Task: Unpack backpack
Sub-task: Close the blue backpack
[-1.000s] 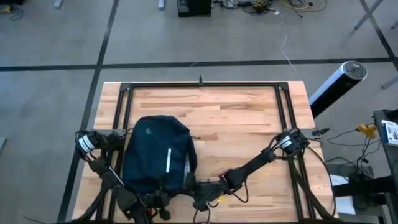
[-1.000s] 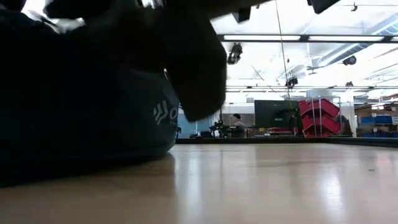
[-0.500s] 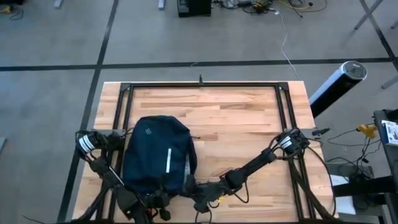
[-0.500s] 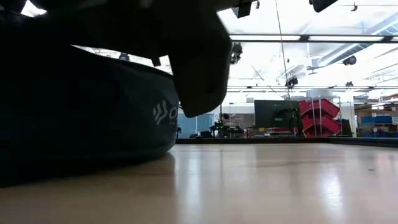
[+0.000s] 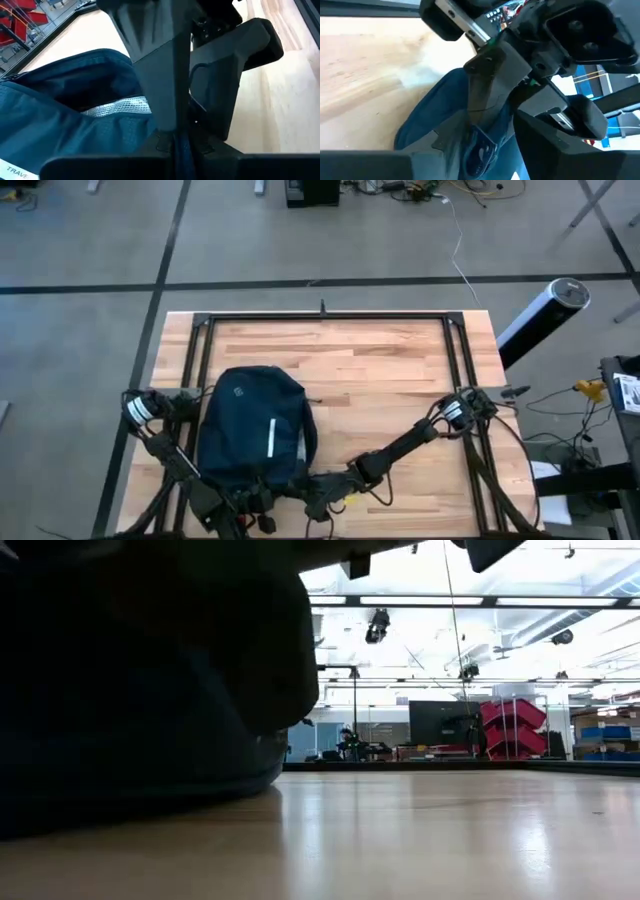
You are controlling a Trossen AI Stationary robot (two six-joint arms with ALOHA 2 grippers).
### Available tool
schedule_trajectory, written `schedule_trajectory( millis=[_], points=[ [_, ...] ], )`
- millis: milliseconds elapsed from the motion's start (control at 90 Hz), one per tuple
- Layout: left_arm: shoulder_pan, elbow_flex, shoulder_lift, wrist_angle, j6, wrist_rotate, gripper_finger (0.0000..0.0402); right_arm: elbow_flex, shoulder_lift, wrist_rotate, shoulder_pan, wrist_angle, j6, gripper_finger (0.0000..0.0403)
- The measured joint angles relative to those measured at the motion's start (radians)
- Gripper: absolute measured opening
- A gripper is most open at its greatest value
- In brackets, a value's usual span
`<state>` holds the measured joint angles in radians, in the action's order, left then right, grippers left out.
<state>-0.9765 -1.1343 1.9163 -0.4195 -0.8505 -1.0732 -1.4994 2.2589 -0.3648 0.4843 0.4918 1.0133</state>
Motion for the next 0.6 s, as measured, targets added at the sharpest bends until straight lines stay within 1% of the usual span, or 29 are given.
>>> schedule_trajectory(
  millis=[133, 244, 511, 600],
  points=[
    [0.000, 0.000, 0.000, -0.001, 0.003, -0.001, 0.0000, 0.000, 0.000, -0.032, 0.001, -0.012, 0.008, 0.0154],
    [0.001, 0.000, 0.000, -0.007, 0.004, -0.002, 0.0000, 0.000, 0.000, -0.069, 0.002, -0.015, 0.019, 0.0142],
    [0.000, 0.000, 0.000, 0.002, 0.001, -0.002, 0.0000, 0.000, -0.001, -0.110, 0.023, -0.015, 0.078, 0.0084],
    [0.000, 0.000, 0.000, 0.003, 0.000, -0.002, 0.0000, 0.001, -0.002, -0.139, 0.031, -0.014, 0.098, 0.0065]
  ],
)
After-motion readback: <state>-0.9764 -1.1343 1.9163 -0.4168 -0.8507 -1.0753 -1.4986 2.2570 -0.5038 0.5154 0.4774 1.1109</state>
